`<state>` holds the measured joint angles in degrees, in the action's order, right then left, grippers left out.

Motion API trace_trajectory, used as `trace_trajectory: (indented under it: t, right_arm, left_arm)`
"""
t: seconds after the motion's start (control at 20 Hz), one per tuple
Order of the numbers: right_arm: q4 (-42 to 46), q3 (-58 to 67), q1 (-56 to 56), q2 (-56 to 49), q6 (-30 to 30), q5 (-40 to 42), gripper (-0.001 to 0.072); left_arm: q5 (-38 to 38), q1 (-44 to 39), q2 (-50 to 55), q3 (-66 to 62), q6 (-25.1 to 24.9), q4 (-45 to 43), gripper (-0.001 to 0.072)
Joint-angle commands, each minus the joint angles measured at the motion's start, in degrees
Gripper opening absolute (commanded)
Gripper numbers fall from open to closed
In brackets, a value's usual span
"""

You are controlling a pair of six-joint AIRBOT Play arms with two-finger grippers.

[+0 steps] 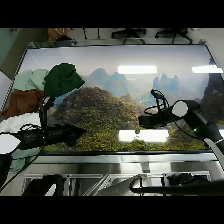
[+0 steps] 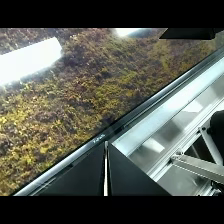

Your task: Fold the shirts.

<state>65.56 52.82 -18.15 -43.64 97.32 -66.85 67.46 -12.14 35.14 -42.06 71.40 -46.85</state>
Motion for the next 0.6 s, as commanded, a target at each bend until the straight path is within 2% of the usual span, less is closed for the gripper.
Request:
trace_trajectory:
  t: [0.0, 0.55]
  right_arm:
    - [0.0, -0.1, 0.0, 0.1, 0.0, 0.0, 0.0029]
    - [0.0, -0.1, 0.0, 0.0, 0.0, 0.0, 0.0029]
  left_arm:
    - [-0.1, 0.0, -0.1, 0.3, 0.0, 0.1, 0.0018]
    - [-0.1, 0.0, -0.1, 4.3, 0.0, 0.0, 0.0018]
